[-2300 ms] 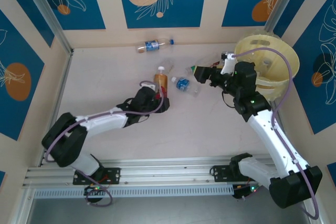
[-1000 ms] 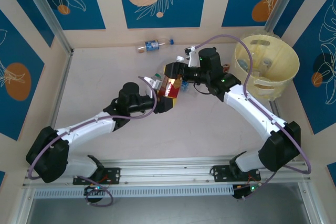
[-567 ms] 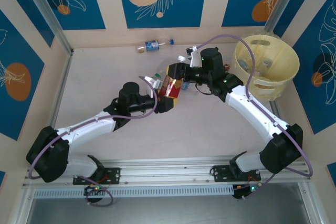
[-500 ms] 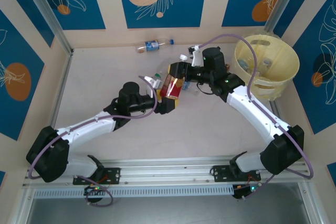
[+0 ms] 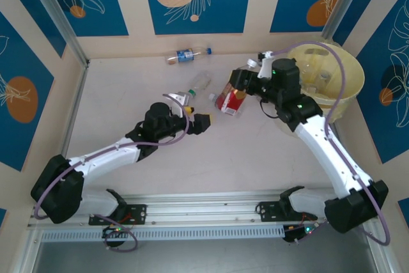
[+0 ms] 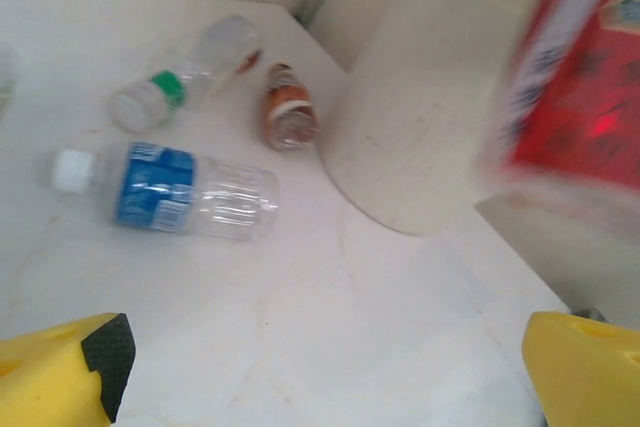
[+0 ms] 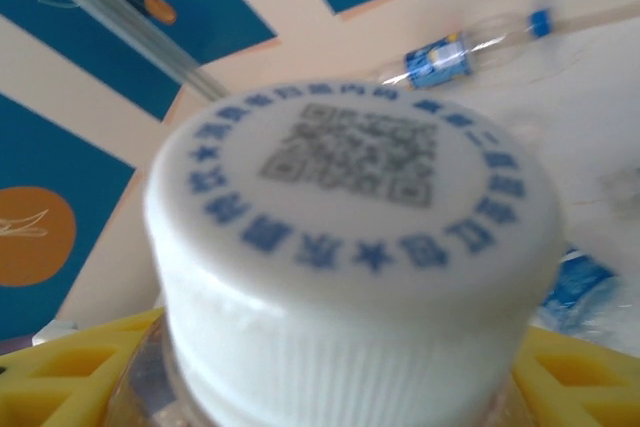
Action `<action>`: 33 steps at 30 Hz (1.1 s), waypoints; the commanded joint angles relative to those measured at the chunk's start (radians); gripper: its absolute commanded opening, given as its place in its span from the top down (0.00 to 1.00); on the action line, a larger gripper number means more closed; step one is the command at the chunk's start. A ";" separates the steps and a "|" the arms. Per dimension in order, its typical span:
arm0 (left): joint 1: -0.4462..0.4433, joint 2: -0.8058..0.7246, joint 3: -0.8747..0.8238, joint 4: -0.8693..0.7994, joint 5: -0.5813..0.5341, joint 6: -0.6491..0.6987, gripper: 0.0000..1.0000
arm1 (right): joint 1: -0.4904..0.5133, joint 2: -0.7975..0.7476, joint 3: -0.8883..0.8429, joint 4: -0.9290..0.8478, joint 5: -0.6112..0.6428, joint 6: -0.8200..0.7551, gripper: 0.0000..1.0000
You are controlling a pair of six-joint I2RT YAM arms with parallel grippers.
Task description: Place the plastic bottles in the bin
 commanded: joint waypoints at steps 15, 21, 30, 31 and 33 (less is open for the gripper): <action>0.001 -0.084 -0.096 0.046 -0.197 -0.006 0.00 | -0.314 -0.187 0.002 0.417 0.454 -0.304 0.47; 0.002 -0.082 -0.099 0.048 -0.189 -0.007 0.00 | -0.514 -0.148 -0.030 0.404 0.421 -0.236 0.47; 0.002 -0.075 -0.101 0.055 -0.193 -0.009 0.00 | -0.616 -0.058 -0.033 0.190 0.339 -0.230 0.44; 0.002 -0.073 -0.100 0.055 -0.192 -0.010 0.00 | -0.618 -0.047 -0.030 0.168 0.331 -0.236 0.44; 0.001 -0.072 -0.102 0.054 -0.191 -0.011 0.00 | -0.622 -0.024 -0.017 0.110 0.314 -0.246 0.43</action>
